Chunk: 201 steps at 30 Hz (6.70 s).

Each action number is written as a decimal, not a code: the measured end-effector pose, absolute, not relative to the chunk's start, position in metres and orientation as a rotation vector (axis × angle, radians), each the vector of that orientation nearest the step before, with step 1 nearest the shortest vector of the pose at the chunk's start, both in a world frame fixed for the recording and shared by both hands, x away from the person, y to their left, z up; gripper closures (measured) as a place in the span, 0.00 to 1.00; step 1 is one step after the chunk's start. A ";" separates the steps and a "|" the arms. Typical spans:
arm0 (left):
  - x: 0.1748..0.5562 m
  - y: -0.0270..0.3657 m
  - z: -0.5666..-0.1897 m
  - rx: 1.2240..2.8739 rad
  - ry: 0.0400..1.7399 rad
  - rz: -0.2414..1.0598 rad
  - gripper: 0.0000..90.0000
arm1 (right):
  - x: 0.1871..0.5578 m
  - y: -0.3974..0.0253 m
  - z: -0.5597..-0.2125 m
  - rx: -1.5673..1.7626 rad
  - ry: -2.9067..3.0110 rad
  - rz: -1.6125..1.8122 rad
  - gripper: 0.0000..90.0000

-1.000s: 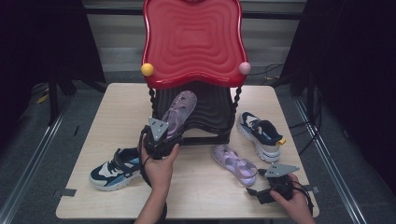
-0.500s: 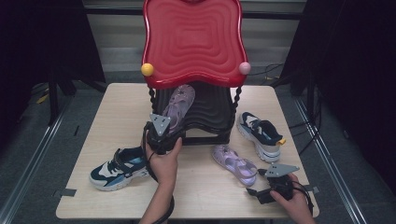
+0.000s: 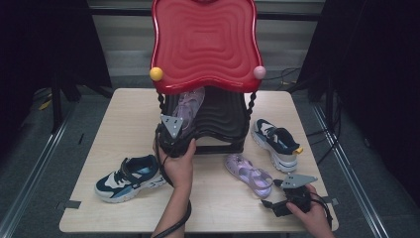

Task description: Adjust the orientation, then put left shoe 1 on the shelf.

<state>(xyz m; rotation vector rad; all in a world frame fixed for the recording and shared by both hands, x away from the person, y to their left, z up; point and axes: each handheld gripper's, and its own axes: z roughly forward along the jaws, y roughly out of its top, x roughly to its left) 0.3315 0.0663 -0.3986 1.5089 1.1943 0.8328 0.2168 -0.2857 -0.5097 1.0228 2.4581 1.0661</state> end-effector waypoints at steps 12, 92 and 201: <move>0.344 0.053 -0.402 1.493 1.236 0.886 0.41 | 0.217 -0.286 -0.510 1.022 2.458 1.066 0.14; 0.377 0.031 -0.418 1.566 1.301 0.886 0.41 | 0.218 -0.286 -0.510 1.012 2.467 1.074 0.14; 0.282 0.058 -0.481 2.167 0.892 0.346 0.18 | 0.218 -0.286 -0.510 1.009 2.467 1.074 0.14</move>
